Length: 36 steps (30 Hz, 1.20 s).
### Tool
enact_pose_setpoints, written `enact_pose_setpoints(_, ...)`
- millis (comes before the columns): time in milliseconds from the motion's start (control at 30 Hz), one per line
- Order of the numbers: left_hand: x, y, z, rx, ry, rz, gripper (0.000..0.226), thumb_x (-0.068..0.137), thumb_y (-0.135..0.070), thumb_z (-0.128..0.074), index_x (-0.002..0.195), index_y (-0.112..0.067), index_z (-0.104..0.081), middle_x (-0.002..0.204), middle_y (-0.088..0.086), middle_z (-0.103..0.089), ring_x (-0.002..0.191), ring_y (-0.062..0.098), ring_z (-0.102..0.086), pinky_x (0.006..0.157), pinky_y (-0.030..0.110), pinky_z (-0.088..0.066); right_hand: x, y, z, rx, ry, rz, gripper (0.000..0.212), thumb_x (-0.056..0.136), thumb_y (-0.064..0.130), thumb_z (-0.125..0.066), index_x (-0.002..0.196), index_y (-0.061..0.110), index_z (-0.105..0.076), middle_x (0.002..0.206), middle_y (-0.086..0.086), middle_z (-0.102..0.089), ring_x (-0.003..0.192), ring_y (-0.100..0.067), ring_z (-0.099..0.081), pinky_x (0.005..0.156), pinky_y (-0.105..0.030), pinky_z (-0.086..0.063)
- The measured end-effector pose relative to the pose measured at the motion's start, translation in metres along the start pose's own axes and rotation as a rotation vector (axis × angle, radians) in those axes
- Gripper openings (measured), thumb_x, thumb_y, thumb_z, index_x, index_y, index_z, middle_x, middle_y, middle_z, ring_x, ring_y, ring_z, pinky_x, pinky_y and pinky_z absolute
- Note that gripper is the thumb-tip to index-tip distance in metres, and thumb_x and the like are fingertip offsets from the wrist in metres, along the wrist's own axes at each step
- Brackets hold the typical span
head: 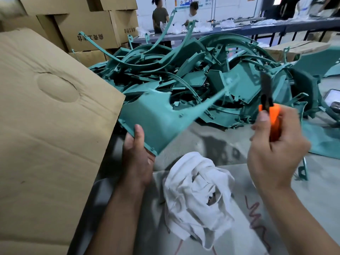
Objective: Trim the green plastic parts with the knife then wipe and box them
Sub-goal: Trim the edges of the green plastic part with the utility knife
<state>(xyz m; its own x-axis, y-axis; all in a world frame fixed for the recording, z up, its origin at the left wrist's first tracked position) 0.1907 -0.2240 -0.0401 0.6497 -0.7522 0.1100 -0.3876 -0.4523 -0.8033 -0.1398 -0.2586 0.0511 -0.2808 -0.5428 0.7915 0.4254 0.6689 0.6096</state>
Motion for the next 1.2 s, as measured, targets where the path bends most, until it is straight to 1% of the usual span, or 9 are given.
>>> enact_pose_setpoints(167, -0.001, 0.032, 0.011, -0.241, -0.064, 0.376, 0.034, 0.106, -0.047, -0.043, 0.107, -0.018, -0.060, 0.069, -0.003, -0.061, 0.048, 0.005, -0.059, 0.043, 0.016, -0.048, 0.009, -0.037, 0.023, 0.182, -0.219, -0.154, 0.016, 0.110, 0.048, -0.048, 0.095, 0.043, -0.052, 0.071, -0.007, -0.059, 0.056, -0.028, -0.059, 0.052, -0.044, -0.048)
enact_pose_setpoints(267, -0.011, 0.042, -0.006, -0.188, 0.158, 0.541, 0.026, 0.097, -0.030, -0.039, 0.090, -0.016, -0.059, 0.054, -0.008, -0.043, 0.037, 0.001, -0.041, 0.031, 0.012, -0.032, 0.005, -0.077, -0.009, 0.234, 0.033, -0.418, 0.024, 0.105, 0.050, -0.052, 0.088, 0.035, -0.059, 0.066, 0.000, -0.061, 0.054, -0.019, -0.056, 0.050, -0.037, -0.045)
enact_pose_setpoints(367, -0.021, 0.044, -0.015, 0.004, 0.333, 0.551, 0.022, 0.098, -0.018, -0.043, 0.112, -0.011, -0.059, 0.059, -0.004, -0.057, 0.042, 0.005, -0.051, 0.034, 0.015, -0.039, -0.020, -0.087, -0.059, 0.294, 0.479, -0.542, 0.027, 0.107, 0.039, -0.055, 0.091, 0.021, -0.068, 0.062, 0.001, -0.062, 0.051, -0.015, -0.055, 0.044, -0.028, -0.044)
enact_pose_setpoints(467, -0.024, 0.045, -0.017, 0.341, 0.389, 0.459, 0.024, 0.104, -0.017, -0.052, 0.114, -0.006, -0.072, 0.094, 0.011, -0.077, 0.073, 0.016, -0.073, 0.061, 0.023, -0.057, -0.040, -0.056, -0.086, 0.254, 0.755, -0.333, 0.031, 0.108, 0.034, -0.056, 0.090, 0.012, -0.068, 0.059, 0.006, -0.054, 0.049, -0.006, -0.047, 0.047, -0.019, -0.038)
enact_pose_setpoints(533, -0.030, 0.043, -0.026, 0.415, 0.470, 0.450, 0.024, 0.096, -0.019, -0.059, 0.100, -0.009, -0.081, 0.094, 0.011, -0.078, 0.075, 0.014, -0.074, 0.063, 0.021, -0.057, -0.049, -0.030, -0.093, 0.229, 0.847, -0.163, 0.039, 0.104, 0.042, -0.055, 0.082, 0.012, -0.063, 0.060, 0.010, -0.050, 0.054, -0.002, -0.044, 0.052, -0.019, -0.035)
enact_pose_setpoints(667, -0.027, 0.031, -0.024, 0.482, 0.482, 0.414, 0.029, 0.100, -0.012, -0.055, 0.090, -0.010, -0.082, 0.085, 0.009, -0.078, 0.067, 0.010, -0.072, 0.059, 0.019, -0.056, -0.062, -0.004, -0.095, 0.290, 0.958, -0.085, 0.050, 0.100, 0.055, -0.051, 0.076, 0.013, -0.058, 0.060, 0.008, -0.047, 0.055, -0.005, -0.042, 0.053, -0.026, -0.033)
enact_pose_setpoints(800, -0.023, 0.027, -0.016, 0.546, 0.478, 0.388, 0.022, 0.103, -0.009, -0.054, 0.105, 0.005, -0.071, 0.083, 0.012, -0.074, 0.062, 0.011, -0.067, 0.057, 0.020, -0.054, -0.068, 0.006, -0.095, 0.288, 1.041, -0.030, 0.046, 0.103, 0.046, -0.053, 0.074, 0.011, -0.059, 0.058, 0.004, -0.048, 0.053, -0.006, -0.042, 0.053, -0.023, -0.032)
enact_pose_setpoints(933, -0.024, 0.021, -0.021, 0.552, 0.554, 0.345, 0.016, 0.093, -0.018, -0.062, 0.088, -0.004, -0.063, 0.069, 0.006, -0.064, 0.051, 0.009, -0.056, 0.049, 0.018, -0.047, -0.067, 0.005, -0.096, 0.286, 1.049, -0.047, 0.044, 0.102, 0.042, -0.054, 0.074, 0.007, -0.059, 0.060, -0.005, -0.047, 0.054, -0.006, -0.041, 0.054, -0.021, -0.032)
enact_pose_setpoints(1200, -0.028, 0.028, -0.019, 0.466, 0.606, 0.407, 0.009, 0.086, -0.018, -0.069, 0.080, -0.011, -0.070, 0.069, 0.011, -0.069, 0.051, 0.014, -0.063, 0.049, 0.021, -0.052, -0.063, -0.001, -0.095, 0.261, 1.064, -0.006, 0.034, 0.102, 0.049, -0.054, 0.071, 0.036, -0.056, 0.056, 0.012, -0.048, 0.052, -0.005, -0.043, 0.052, -0.024, -0.033)
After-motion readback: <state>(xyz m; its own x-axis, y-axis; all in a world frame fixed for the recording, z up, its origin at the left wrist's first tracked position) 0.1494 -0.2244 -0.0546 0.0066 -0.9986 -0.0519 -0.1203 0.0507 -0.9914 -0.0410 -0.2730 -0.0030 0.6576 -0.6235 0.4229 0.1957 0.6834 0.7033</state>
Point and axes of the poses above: each hand's wrist, its own x-axis towards the middle knuckle, its own z-axis out of the back of the hand, y = z × x, the point moved 10 cm from there along x, towards the middle knuckle
